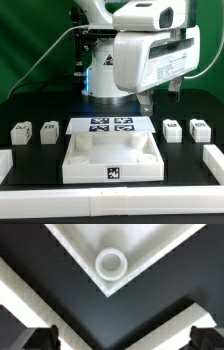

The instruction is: Assemble one leg

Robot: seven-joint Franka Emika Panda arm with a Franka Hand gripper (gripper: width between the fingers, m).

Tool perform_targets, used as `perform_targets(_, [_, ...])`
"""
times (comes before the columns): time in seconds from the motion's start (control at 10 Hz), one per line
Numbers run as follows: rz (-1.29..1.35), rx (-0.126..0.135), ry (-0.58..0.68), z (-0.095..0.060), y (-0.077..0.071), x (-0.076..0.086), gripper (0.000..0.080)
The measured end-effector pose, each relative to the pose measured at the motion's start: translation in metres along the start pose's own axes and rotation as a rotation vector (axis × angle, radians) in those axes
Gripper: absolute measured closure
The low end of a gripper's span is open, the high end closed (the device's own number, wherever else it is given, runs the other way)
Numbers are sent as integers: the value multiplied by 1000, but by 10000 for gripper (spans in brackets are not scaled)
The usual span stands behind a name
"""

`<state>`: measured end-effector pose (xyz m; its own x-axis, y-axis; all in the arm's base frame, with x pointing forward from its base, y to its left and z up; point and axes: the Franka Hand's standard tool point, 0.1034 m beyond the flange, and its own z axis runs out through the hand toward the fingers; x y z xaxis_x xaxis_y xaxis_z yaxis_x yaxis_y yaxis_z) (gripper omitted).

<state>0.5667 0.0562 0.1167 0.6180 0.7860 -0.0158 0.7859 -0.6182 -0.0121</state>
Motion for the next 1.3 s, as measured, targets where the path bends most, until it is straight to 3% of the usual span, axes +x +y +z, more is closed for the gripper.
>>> perform_targets(0.9, [-37,-1,1,1,-1,-1,150])
perform_targets(1.1, [-231,-2,3,10,-15,-11,150])
perform_targets(1.3, [-484,-9,4,9,-28,-23,150])
